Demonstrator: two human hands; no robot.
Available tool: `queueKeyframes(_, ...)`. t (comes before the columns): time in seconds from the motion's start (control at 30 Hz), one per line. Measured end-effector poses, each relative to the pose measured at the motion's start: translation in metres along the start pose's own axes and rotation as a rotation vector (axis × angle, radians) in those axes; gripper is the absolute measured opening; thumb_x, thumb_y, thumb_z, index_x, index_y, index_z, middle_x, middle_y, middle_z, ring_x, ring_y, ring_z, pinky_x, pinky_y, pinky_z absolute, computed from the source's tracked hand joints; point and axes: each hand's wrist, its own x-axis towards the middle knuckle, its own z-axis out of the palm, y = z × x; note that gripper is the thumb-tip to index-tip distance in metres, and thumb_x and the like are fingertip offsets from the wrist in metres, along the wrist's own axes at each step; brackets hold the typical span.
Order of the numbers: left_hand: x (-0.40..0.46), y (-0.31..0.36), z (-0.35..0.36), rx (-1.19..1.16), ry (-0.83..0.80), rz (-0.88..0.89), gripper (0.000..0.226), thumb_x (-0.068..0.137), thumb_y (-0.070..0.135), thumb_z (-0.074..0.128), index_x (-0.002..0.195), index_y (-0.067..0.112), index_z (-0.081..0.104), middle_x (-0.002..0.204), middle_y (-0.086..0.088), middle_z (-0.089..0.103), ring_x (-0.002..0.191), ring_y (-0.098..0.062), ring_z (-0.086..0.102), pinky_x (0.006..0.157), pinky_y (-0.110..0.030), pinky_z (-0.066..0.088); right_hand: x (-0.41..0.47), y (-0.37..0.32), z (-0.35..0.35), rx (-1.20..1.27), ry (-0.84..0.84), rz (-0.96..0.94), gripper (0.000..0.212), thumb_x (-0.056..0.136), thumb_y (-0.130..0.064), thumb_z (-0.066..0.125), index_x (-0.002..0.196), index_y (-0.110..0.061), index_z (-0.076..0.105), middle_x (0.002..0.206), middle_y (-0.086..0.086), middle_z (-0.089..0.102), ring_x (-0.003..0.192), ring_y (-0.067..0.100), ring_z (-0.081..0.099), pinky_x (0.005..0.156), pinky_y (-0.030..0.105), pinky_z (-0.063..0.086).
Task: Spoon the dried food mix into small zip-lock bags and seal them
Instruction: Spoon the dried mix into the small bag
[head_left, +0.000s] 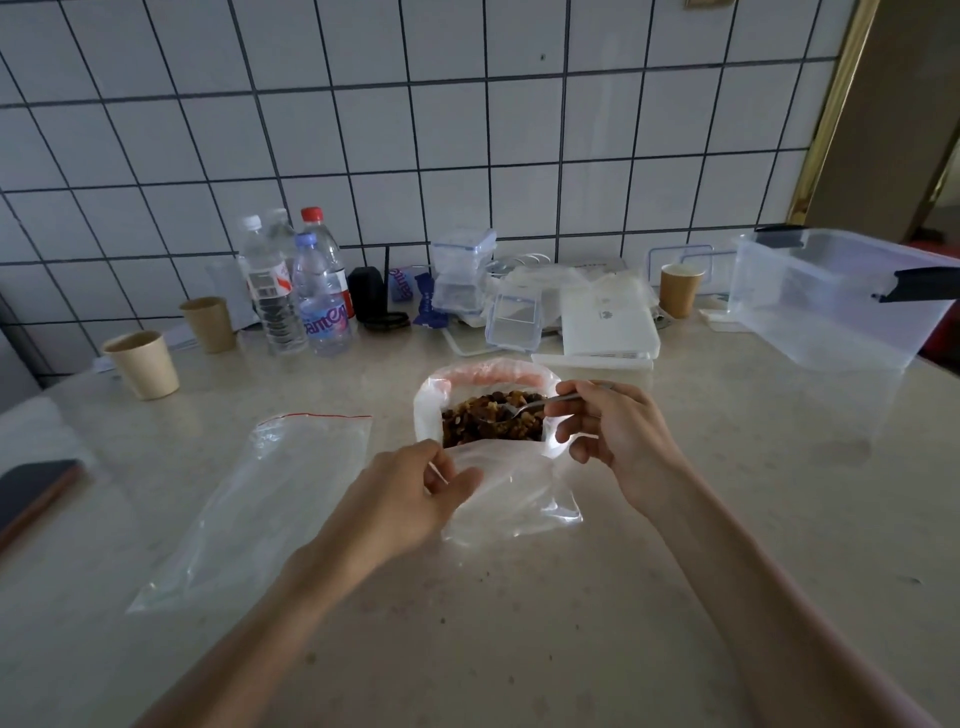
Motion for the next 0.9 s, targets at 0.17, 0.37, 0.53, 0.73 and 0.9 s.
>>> queueKeyframes(0.17, 0.0, 0.0, 0.01, -0.092, 0.01, 0.001, 0.024, 0.091, 0.049, 0.073, 0.076, 0.03, 0.074, 0.068, 0.018, 0.072, 0.065, 0.003, 0.067, 0.058, -0.011, 0.045, -0.001, -0.004, -0.004, 0.039, 0.017, 0.017, 0.026, 0.105, -0.01, 0.047, 0.103, 0.004, 0.069, 0.081, 0.019, 0.073, 0.054, 0.023, 0.06, 0.041, 0.028, 0.039)
queueKeyframes(0.37, -0.006, 0.004, 0.006, -0.219, 0.074, 0.049, 0.007, 0.09, 0.029, 0.078, 0.083, 0.028, 0.079, 0.074, 0.013, 0.076, 0.07, 0.001, 0.07, 0.065, -0.012, 0.053, -0.002, -0.012, -0.011, 0.083, -0.037, 0.023, 0.028, 0.106, -0.015, 0.046, 0.093, -0.002, 0.066, 0.069, 0.014, 0.067, 0.051, 0.023, 0.058, 0.04, 0.027, 0.036)
queueKeyframes(0.53, -0.01, 0.008, -0.002, -0.31, 0.122, 0.083, 0.005, 0.09, 0.027, 0.079, 0.085, 0.025, 0.08, 0.075, 0.011, 0.077, 0.07, -0.002, 0.07, 0.063, -0.01, 0.049, -0.009, -0.019, -0.016, -0.009, -0.149, -0.014, 0.032, 0.106, -0.019, 0.046, 0.086, -0.006, 0.068, 0.066, 0.013, 0.061, 0.051, 0.025, 0.056, 0.041, 0.027, 0.035)
queueKeyframes(0.73, -0.011, 0.008, -0.009, -0.338, 0.13, 0.144, 0.003, 0.093, 0.029, 0.077, 0.09, 0.027, 0.079, 0.079, 0.021, 0.074, 0.074, 0.0, 0.068, 0.067, -0.009, 0.048, -0.021, -0.025, -0.015, -0.303, -0.298, -0.249, 0.04, 0.111, -0.029, 0.044, 0.085, -0.008, 0.067, 0.064, 0.013, 0.06, 0.056, 0.027, 0.056, 0.042, 0.028, 0.037)
queueKeyframes(0.9, -0.014, 0.006, -0.011, -0.273, 0.169, 0.213, 0.003, 0.094, 0.029, 0.075, 0.094, 0.028, 0.078, 0.086, 0.025, 0.07, 0.079, -0.001, 0.067, 0.069, -0.008, 0.047, -0.029, -0.028, -0.01, -0.424, -0.394, -0.432, 0.044, 0.113, -0.025, 0.04, 0.081, -0.005, 0.063, 0.06, 0.017, 0.056, 0.052, 0.042, 0.049, 0.045, 0.035, 0.033)
